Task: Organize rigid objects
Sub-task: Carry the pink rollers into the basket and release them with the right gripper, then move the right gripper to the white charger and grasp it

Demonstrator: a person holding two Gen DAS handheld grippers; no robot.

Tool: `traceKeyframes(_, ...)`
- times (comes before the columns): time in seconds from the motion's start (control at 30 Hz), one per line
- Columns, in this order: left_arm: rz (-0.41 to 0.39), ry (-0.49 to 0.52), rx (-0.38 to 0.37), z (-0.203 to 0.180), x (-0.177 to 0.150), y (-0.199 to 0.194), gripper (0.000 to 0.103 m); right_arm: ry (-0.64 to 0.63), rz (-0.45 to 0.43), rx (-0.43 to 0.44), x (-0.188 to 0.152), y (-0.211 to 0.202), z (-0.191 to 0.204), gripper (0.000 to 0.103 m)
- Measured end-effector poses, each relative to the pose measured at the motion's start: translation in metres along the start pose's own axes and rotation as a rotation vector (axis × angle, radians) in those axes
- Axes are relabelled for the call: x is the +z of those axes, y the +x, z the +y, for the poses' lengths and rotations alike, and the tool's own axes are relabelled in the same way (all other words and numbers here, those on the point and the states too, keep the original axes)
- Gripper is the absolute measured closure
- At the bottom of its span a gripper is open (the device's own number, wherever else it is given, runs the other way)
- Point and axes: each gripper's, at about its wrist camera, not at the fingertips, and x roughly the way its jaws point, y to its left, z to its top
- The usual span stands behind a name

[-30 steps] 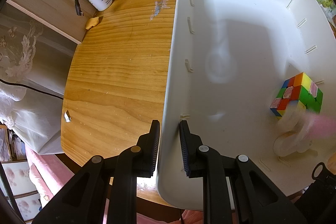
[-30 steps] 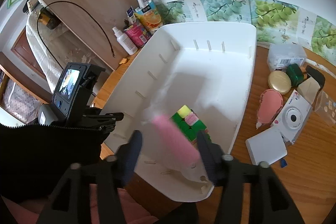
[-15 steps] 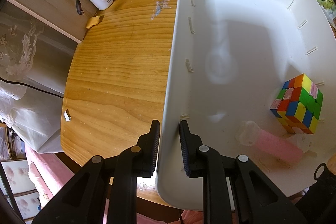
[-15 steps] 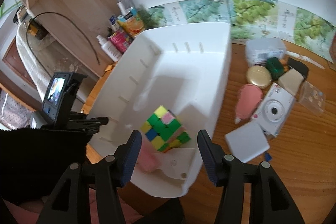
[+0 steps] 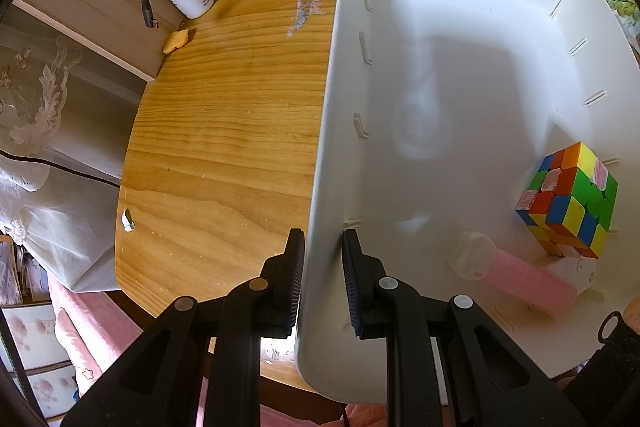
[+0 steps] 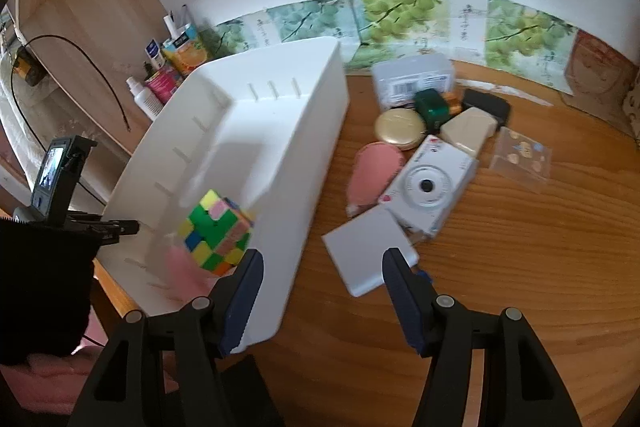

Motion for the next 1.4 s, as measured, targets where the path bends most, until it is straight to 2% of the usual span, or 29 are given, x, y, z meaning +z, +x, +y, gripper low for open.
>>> traceKeyframes(0.43,0.014,-0.007,-0.010,0.001,0.002,0.003,0.082,-0.176,-0.054,-0.047,-0.024,0.020,-0.003,0.040)
traceKeyframes(0.7,0.015,-0.011,-0.007,0.002,0.002,0.004,0.080,-0.265,-0.122,-0.081,-0.035,0.036,0.001,0.040)
traceKeyframes(1.1,0.014,-0.010,-0.004,0.001,0.001,0.003,0.080,-0.292,-0.202,-0.116,-0.031,0.047,-0.002,0.038)
traceKeyframes(1.4,0.028,-0.003,0.007,-0.001,0.004,0.004,0.080,-0.252,-0.197,-0.096,-0.025,0.054,-0.013,0.037)
